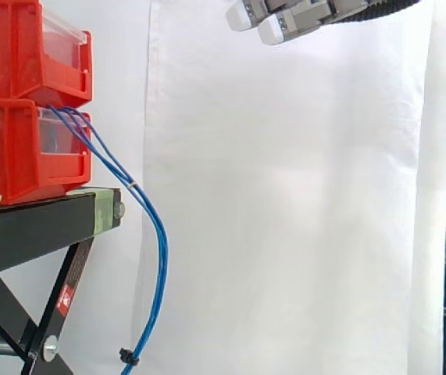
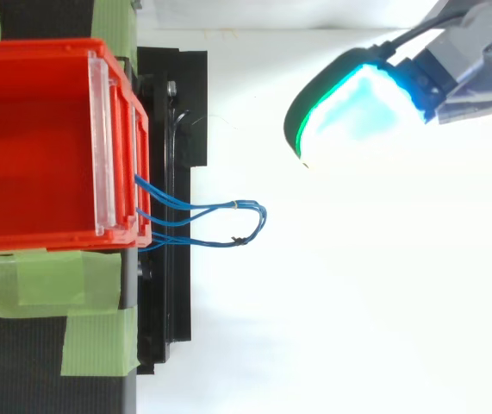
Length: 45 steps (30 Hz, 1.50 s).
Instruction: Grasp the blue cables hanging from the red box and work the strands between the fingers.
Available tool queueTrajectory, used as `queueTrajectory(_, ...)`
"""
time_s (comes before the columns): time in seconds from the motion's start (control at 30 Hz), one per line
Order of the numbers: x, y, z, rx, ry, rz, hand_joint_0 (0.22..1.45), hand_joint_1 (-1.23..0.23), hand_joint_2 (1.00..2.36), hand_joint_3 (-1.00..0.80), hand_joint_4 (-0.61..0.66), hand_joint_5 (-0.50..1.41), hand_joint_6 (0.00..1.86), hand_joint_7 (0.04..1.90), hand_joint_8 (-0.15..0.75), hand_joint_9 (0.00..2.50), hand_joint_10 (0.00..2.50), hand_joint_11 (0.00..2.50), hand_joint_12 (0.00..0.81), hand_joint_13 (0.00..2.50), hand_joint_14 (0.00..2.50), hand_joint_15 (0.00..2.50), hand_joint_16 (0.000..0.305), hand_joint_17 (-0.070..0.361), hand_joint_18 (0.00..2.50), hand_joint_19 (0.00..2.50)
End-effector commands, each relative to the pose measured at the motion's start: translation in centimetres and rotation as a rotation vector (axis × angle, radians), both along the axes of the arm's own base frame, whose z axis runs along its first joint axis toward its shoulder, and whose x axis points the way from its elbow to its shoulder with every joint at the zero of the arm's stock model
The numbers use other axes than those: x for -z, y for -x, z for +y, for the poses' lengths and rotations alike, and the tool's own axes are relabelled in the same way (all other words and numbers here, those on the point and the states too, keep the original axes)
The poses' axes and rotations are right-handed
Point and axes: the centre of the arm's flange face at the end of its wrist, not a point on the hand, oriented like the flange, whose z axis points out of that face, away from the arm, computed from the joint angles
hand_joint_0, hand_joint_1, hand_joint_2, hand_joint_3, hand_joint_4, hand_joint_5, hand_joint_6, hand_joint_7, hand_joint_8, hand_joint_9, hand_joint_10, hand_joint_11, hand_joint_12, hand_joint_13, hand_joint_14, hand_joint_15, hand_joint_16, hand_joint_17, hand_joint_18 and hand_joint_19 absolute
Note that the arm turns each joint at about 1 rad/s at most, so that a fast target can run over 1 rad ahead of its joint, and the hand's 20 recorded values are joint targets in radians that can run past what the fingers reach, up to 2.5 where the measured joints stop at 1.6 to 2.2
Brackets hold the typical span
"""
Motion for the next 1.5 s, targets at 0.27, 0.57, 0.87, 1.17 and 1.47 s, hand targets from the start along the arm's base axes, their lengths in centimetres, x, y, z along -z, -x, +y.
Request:
queueTrajectory(0.27,1.9,0.7,-0.1,-0.002,0.029,0.039,0.78,-0.44,1.00,-1.00,0.21,-0.33,0.01,0.72,0.337,0.11,0.00,0.22,0.378,0.00,0.00,0.19,0.067,0.151,0.00,0.19)
queueTrajectory(0.57,4.8,1.1,0.0,0.002,0.007,0.016,0.78,-0.44,1.00,-1.00,0.21,-0.33,0.01,0.72,0.338,0.11,0.00,0.23,0.379,0.00,0.00,0.20,0.067,0.151,0.00,0.19)
queueTrajectory(0.87,7.7,2.3,-0.4,0.056,0.010,0.068,0.78,-0.44,1.00,-1.00,0.21,-0.33,0.01,0.72,0.338,0.11,0.00,0.22,0.377,0.00,0.00,0.19,0.067,0.150,0.00,0.19)
queueTrajectory(1.17,11.3,3.2,-0.4,0.122,-0.043,-0.006,0.75,-0.48,1.00,-1.00,0.20,-0.35,0.01,0.72,0.333,0.09,0.00,0.21,0.382,0.00,0.00,0.19,0.068,0.154,0.00,0.18)
queueTrajectory(1.47,14.1,3.4,0.0,0.182,-0.057,-0.046,0.75,-0.48,1.00,-1.00,0.20,-0.35,0.01,0.71,0.332,0.08,0.00,0.21,0.382,0.00,0.00,0.19,0.069,0.154,0.00,0.18)
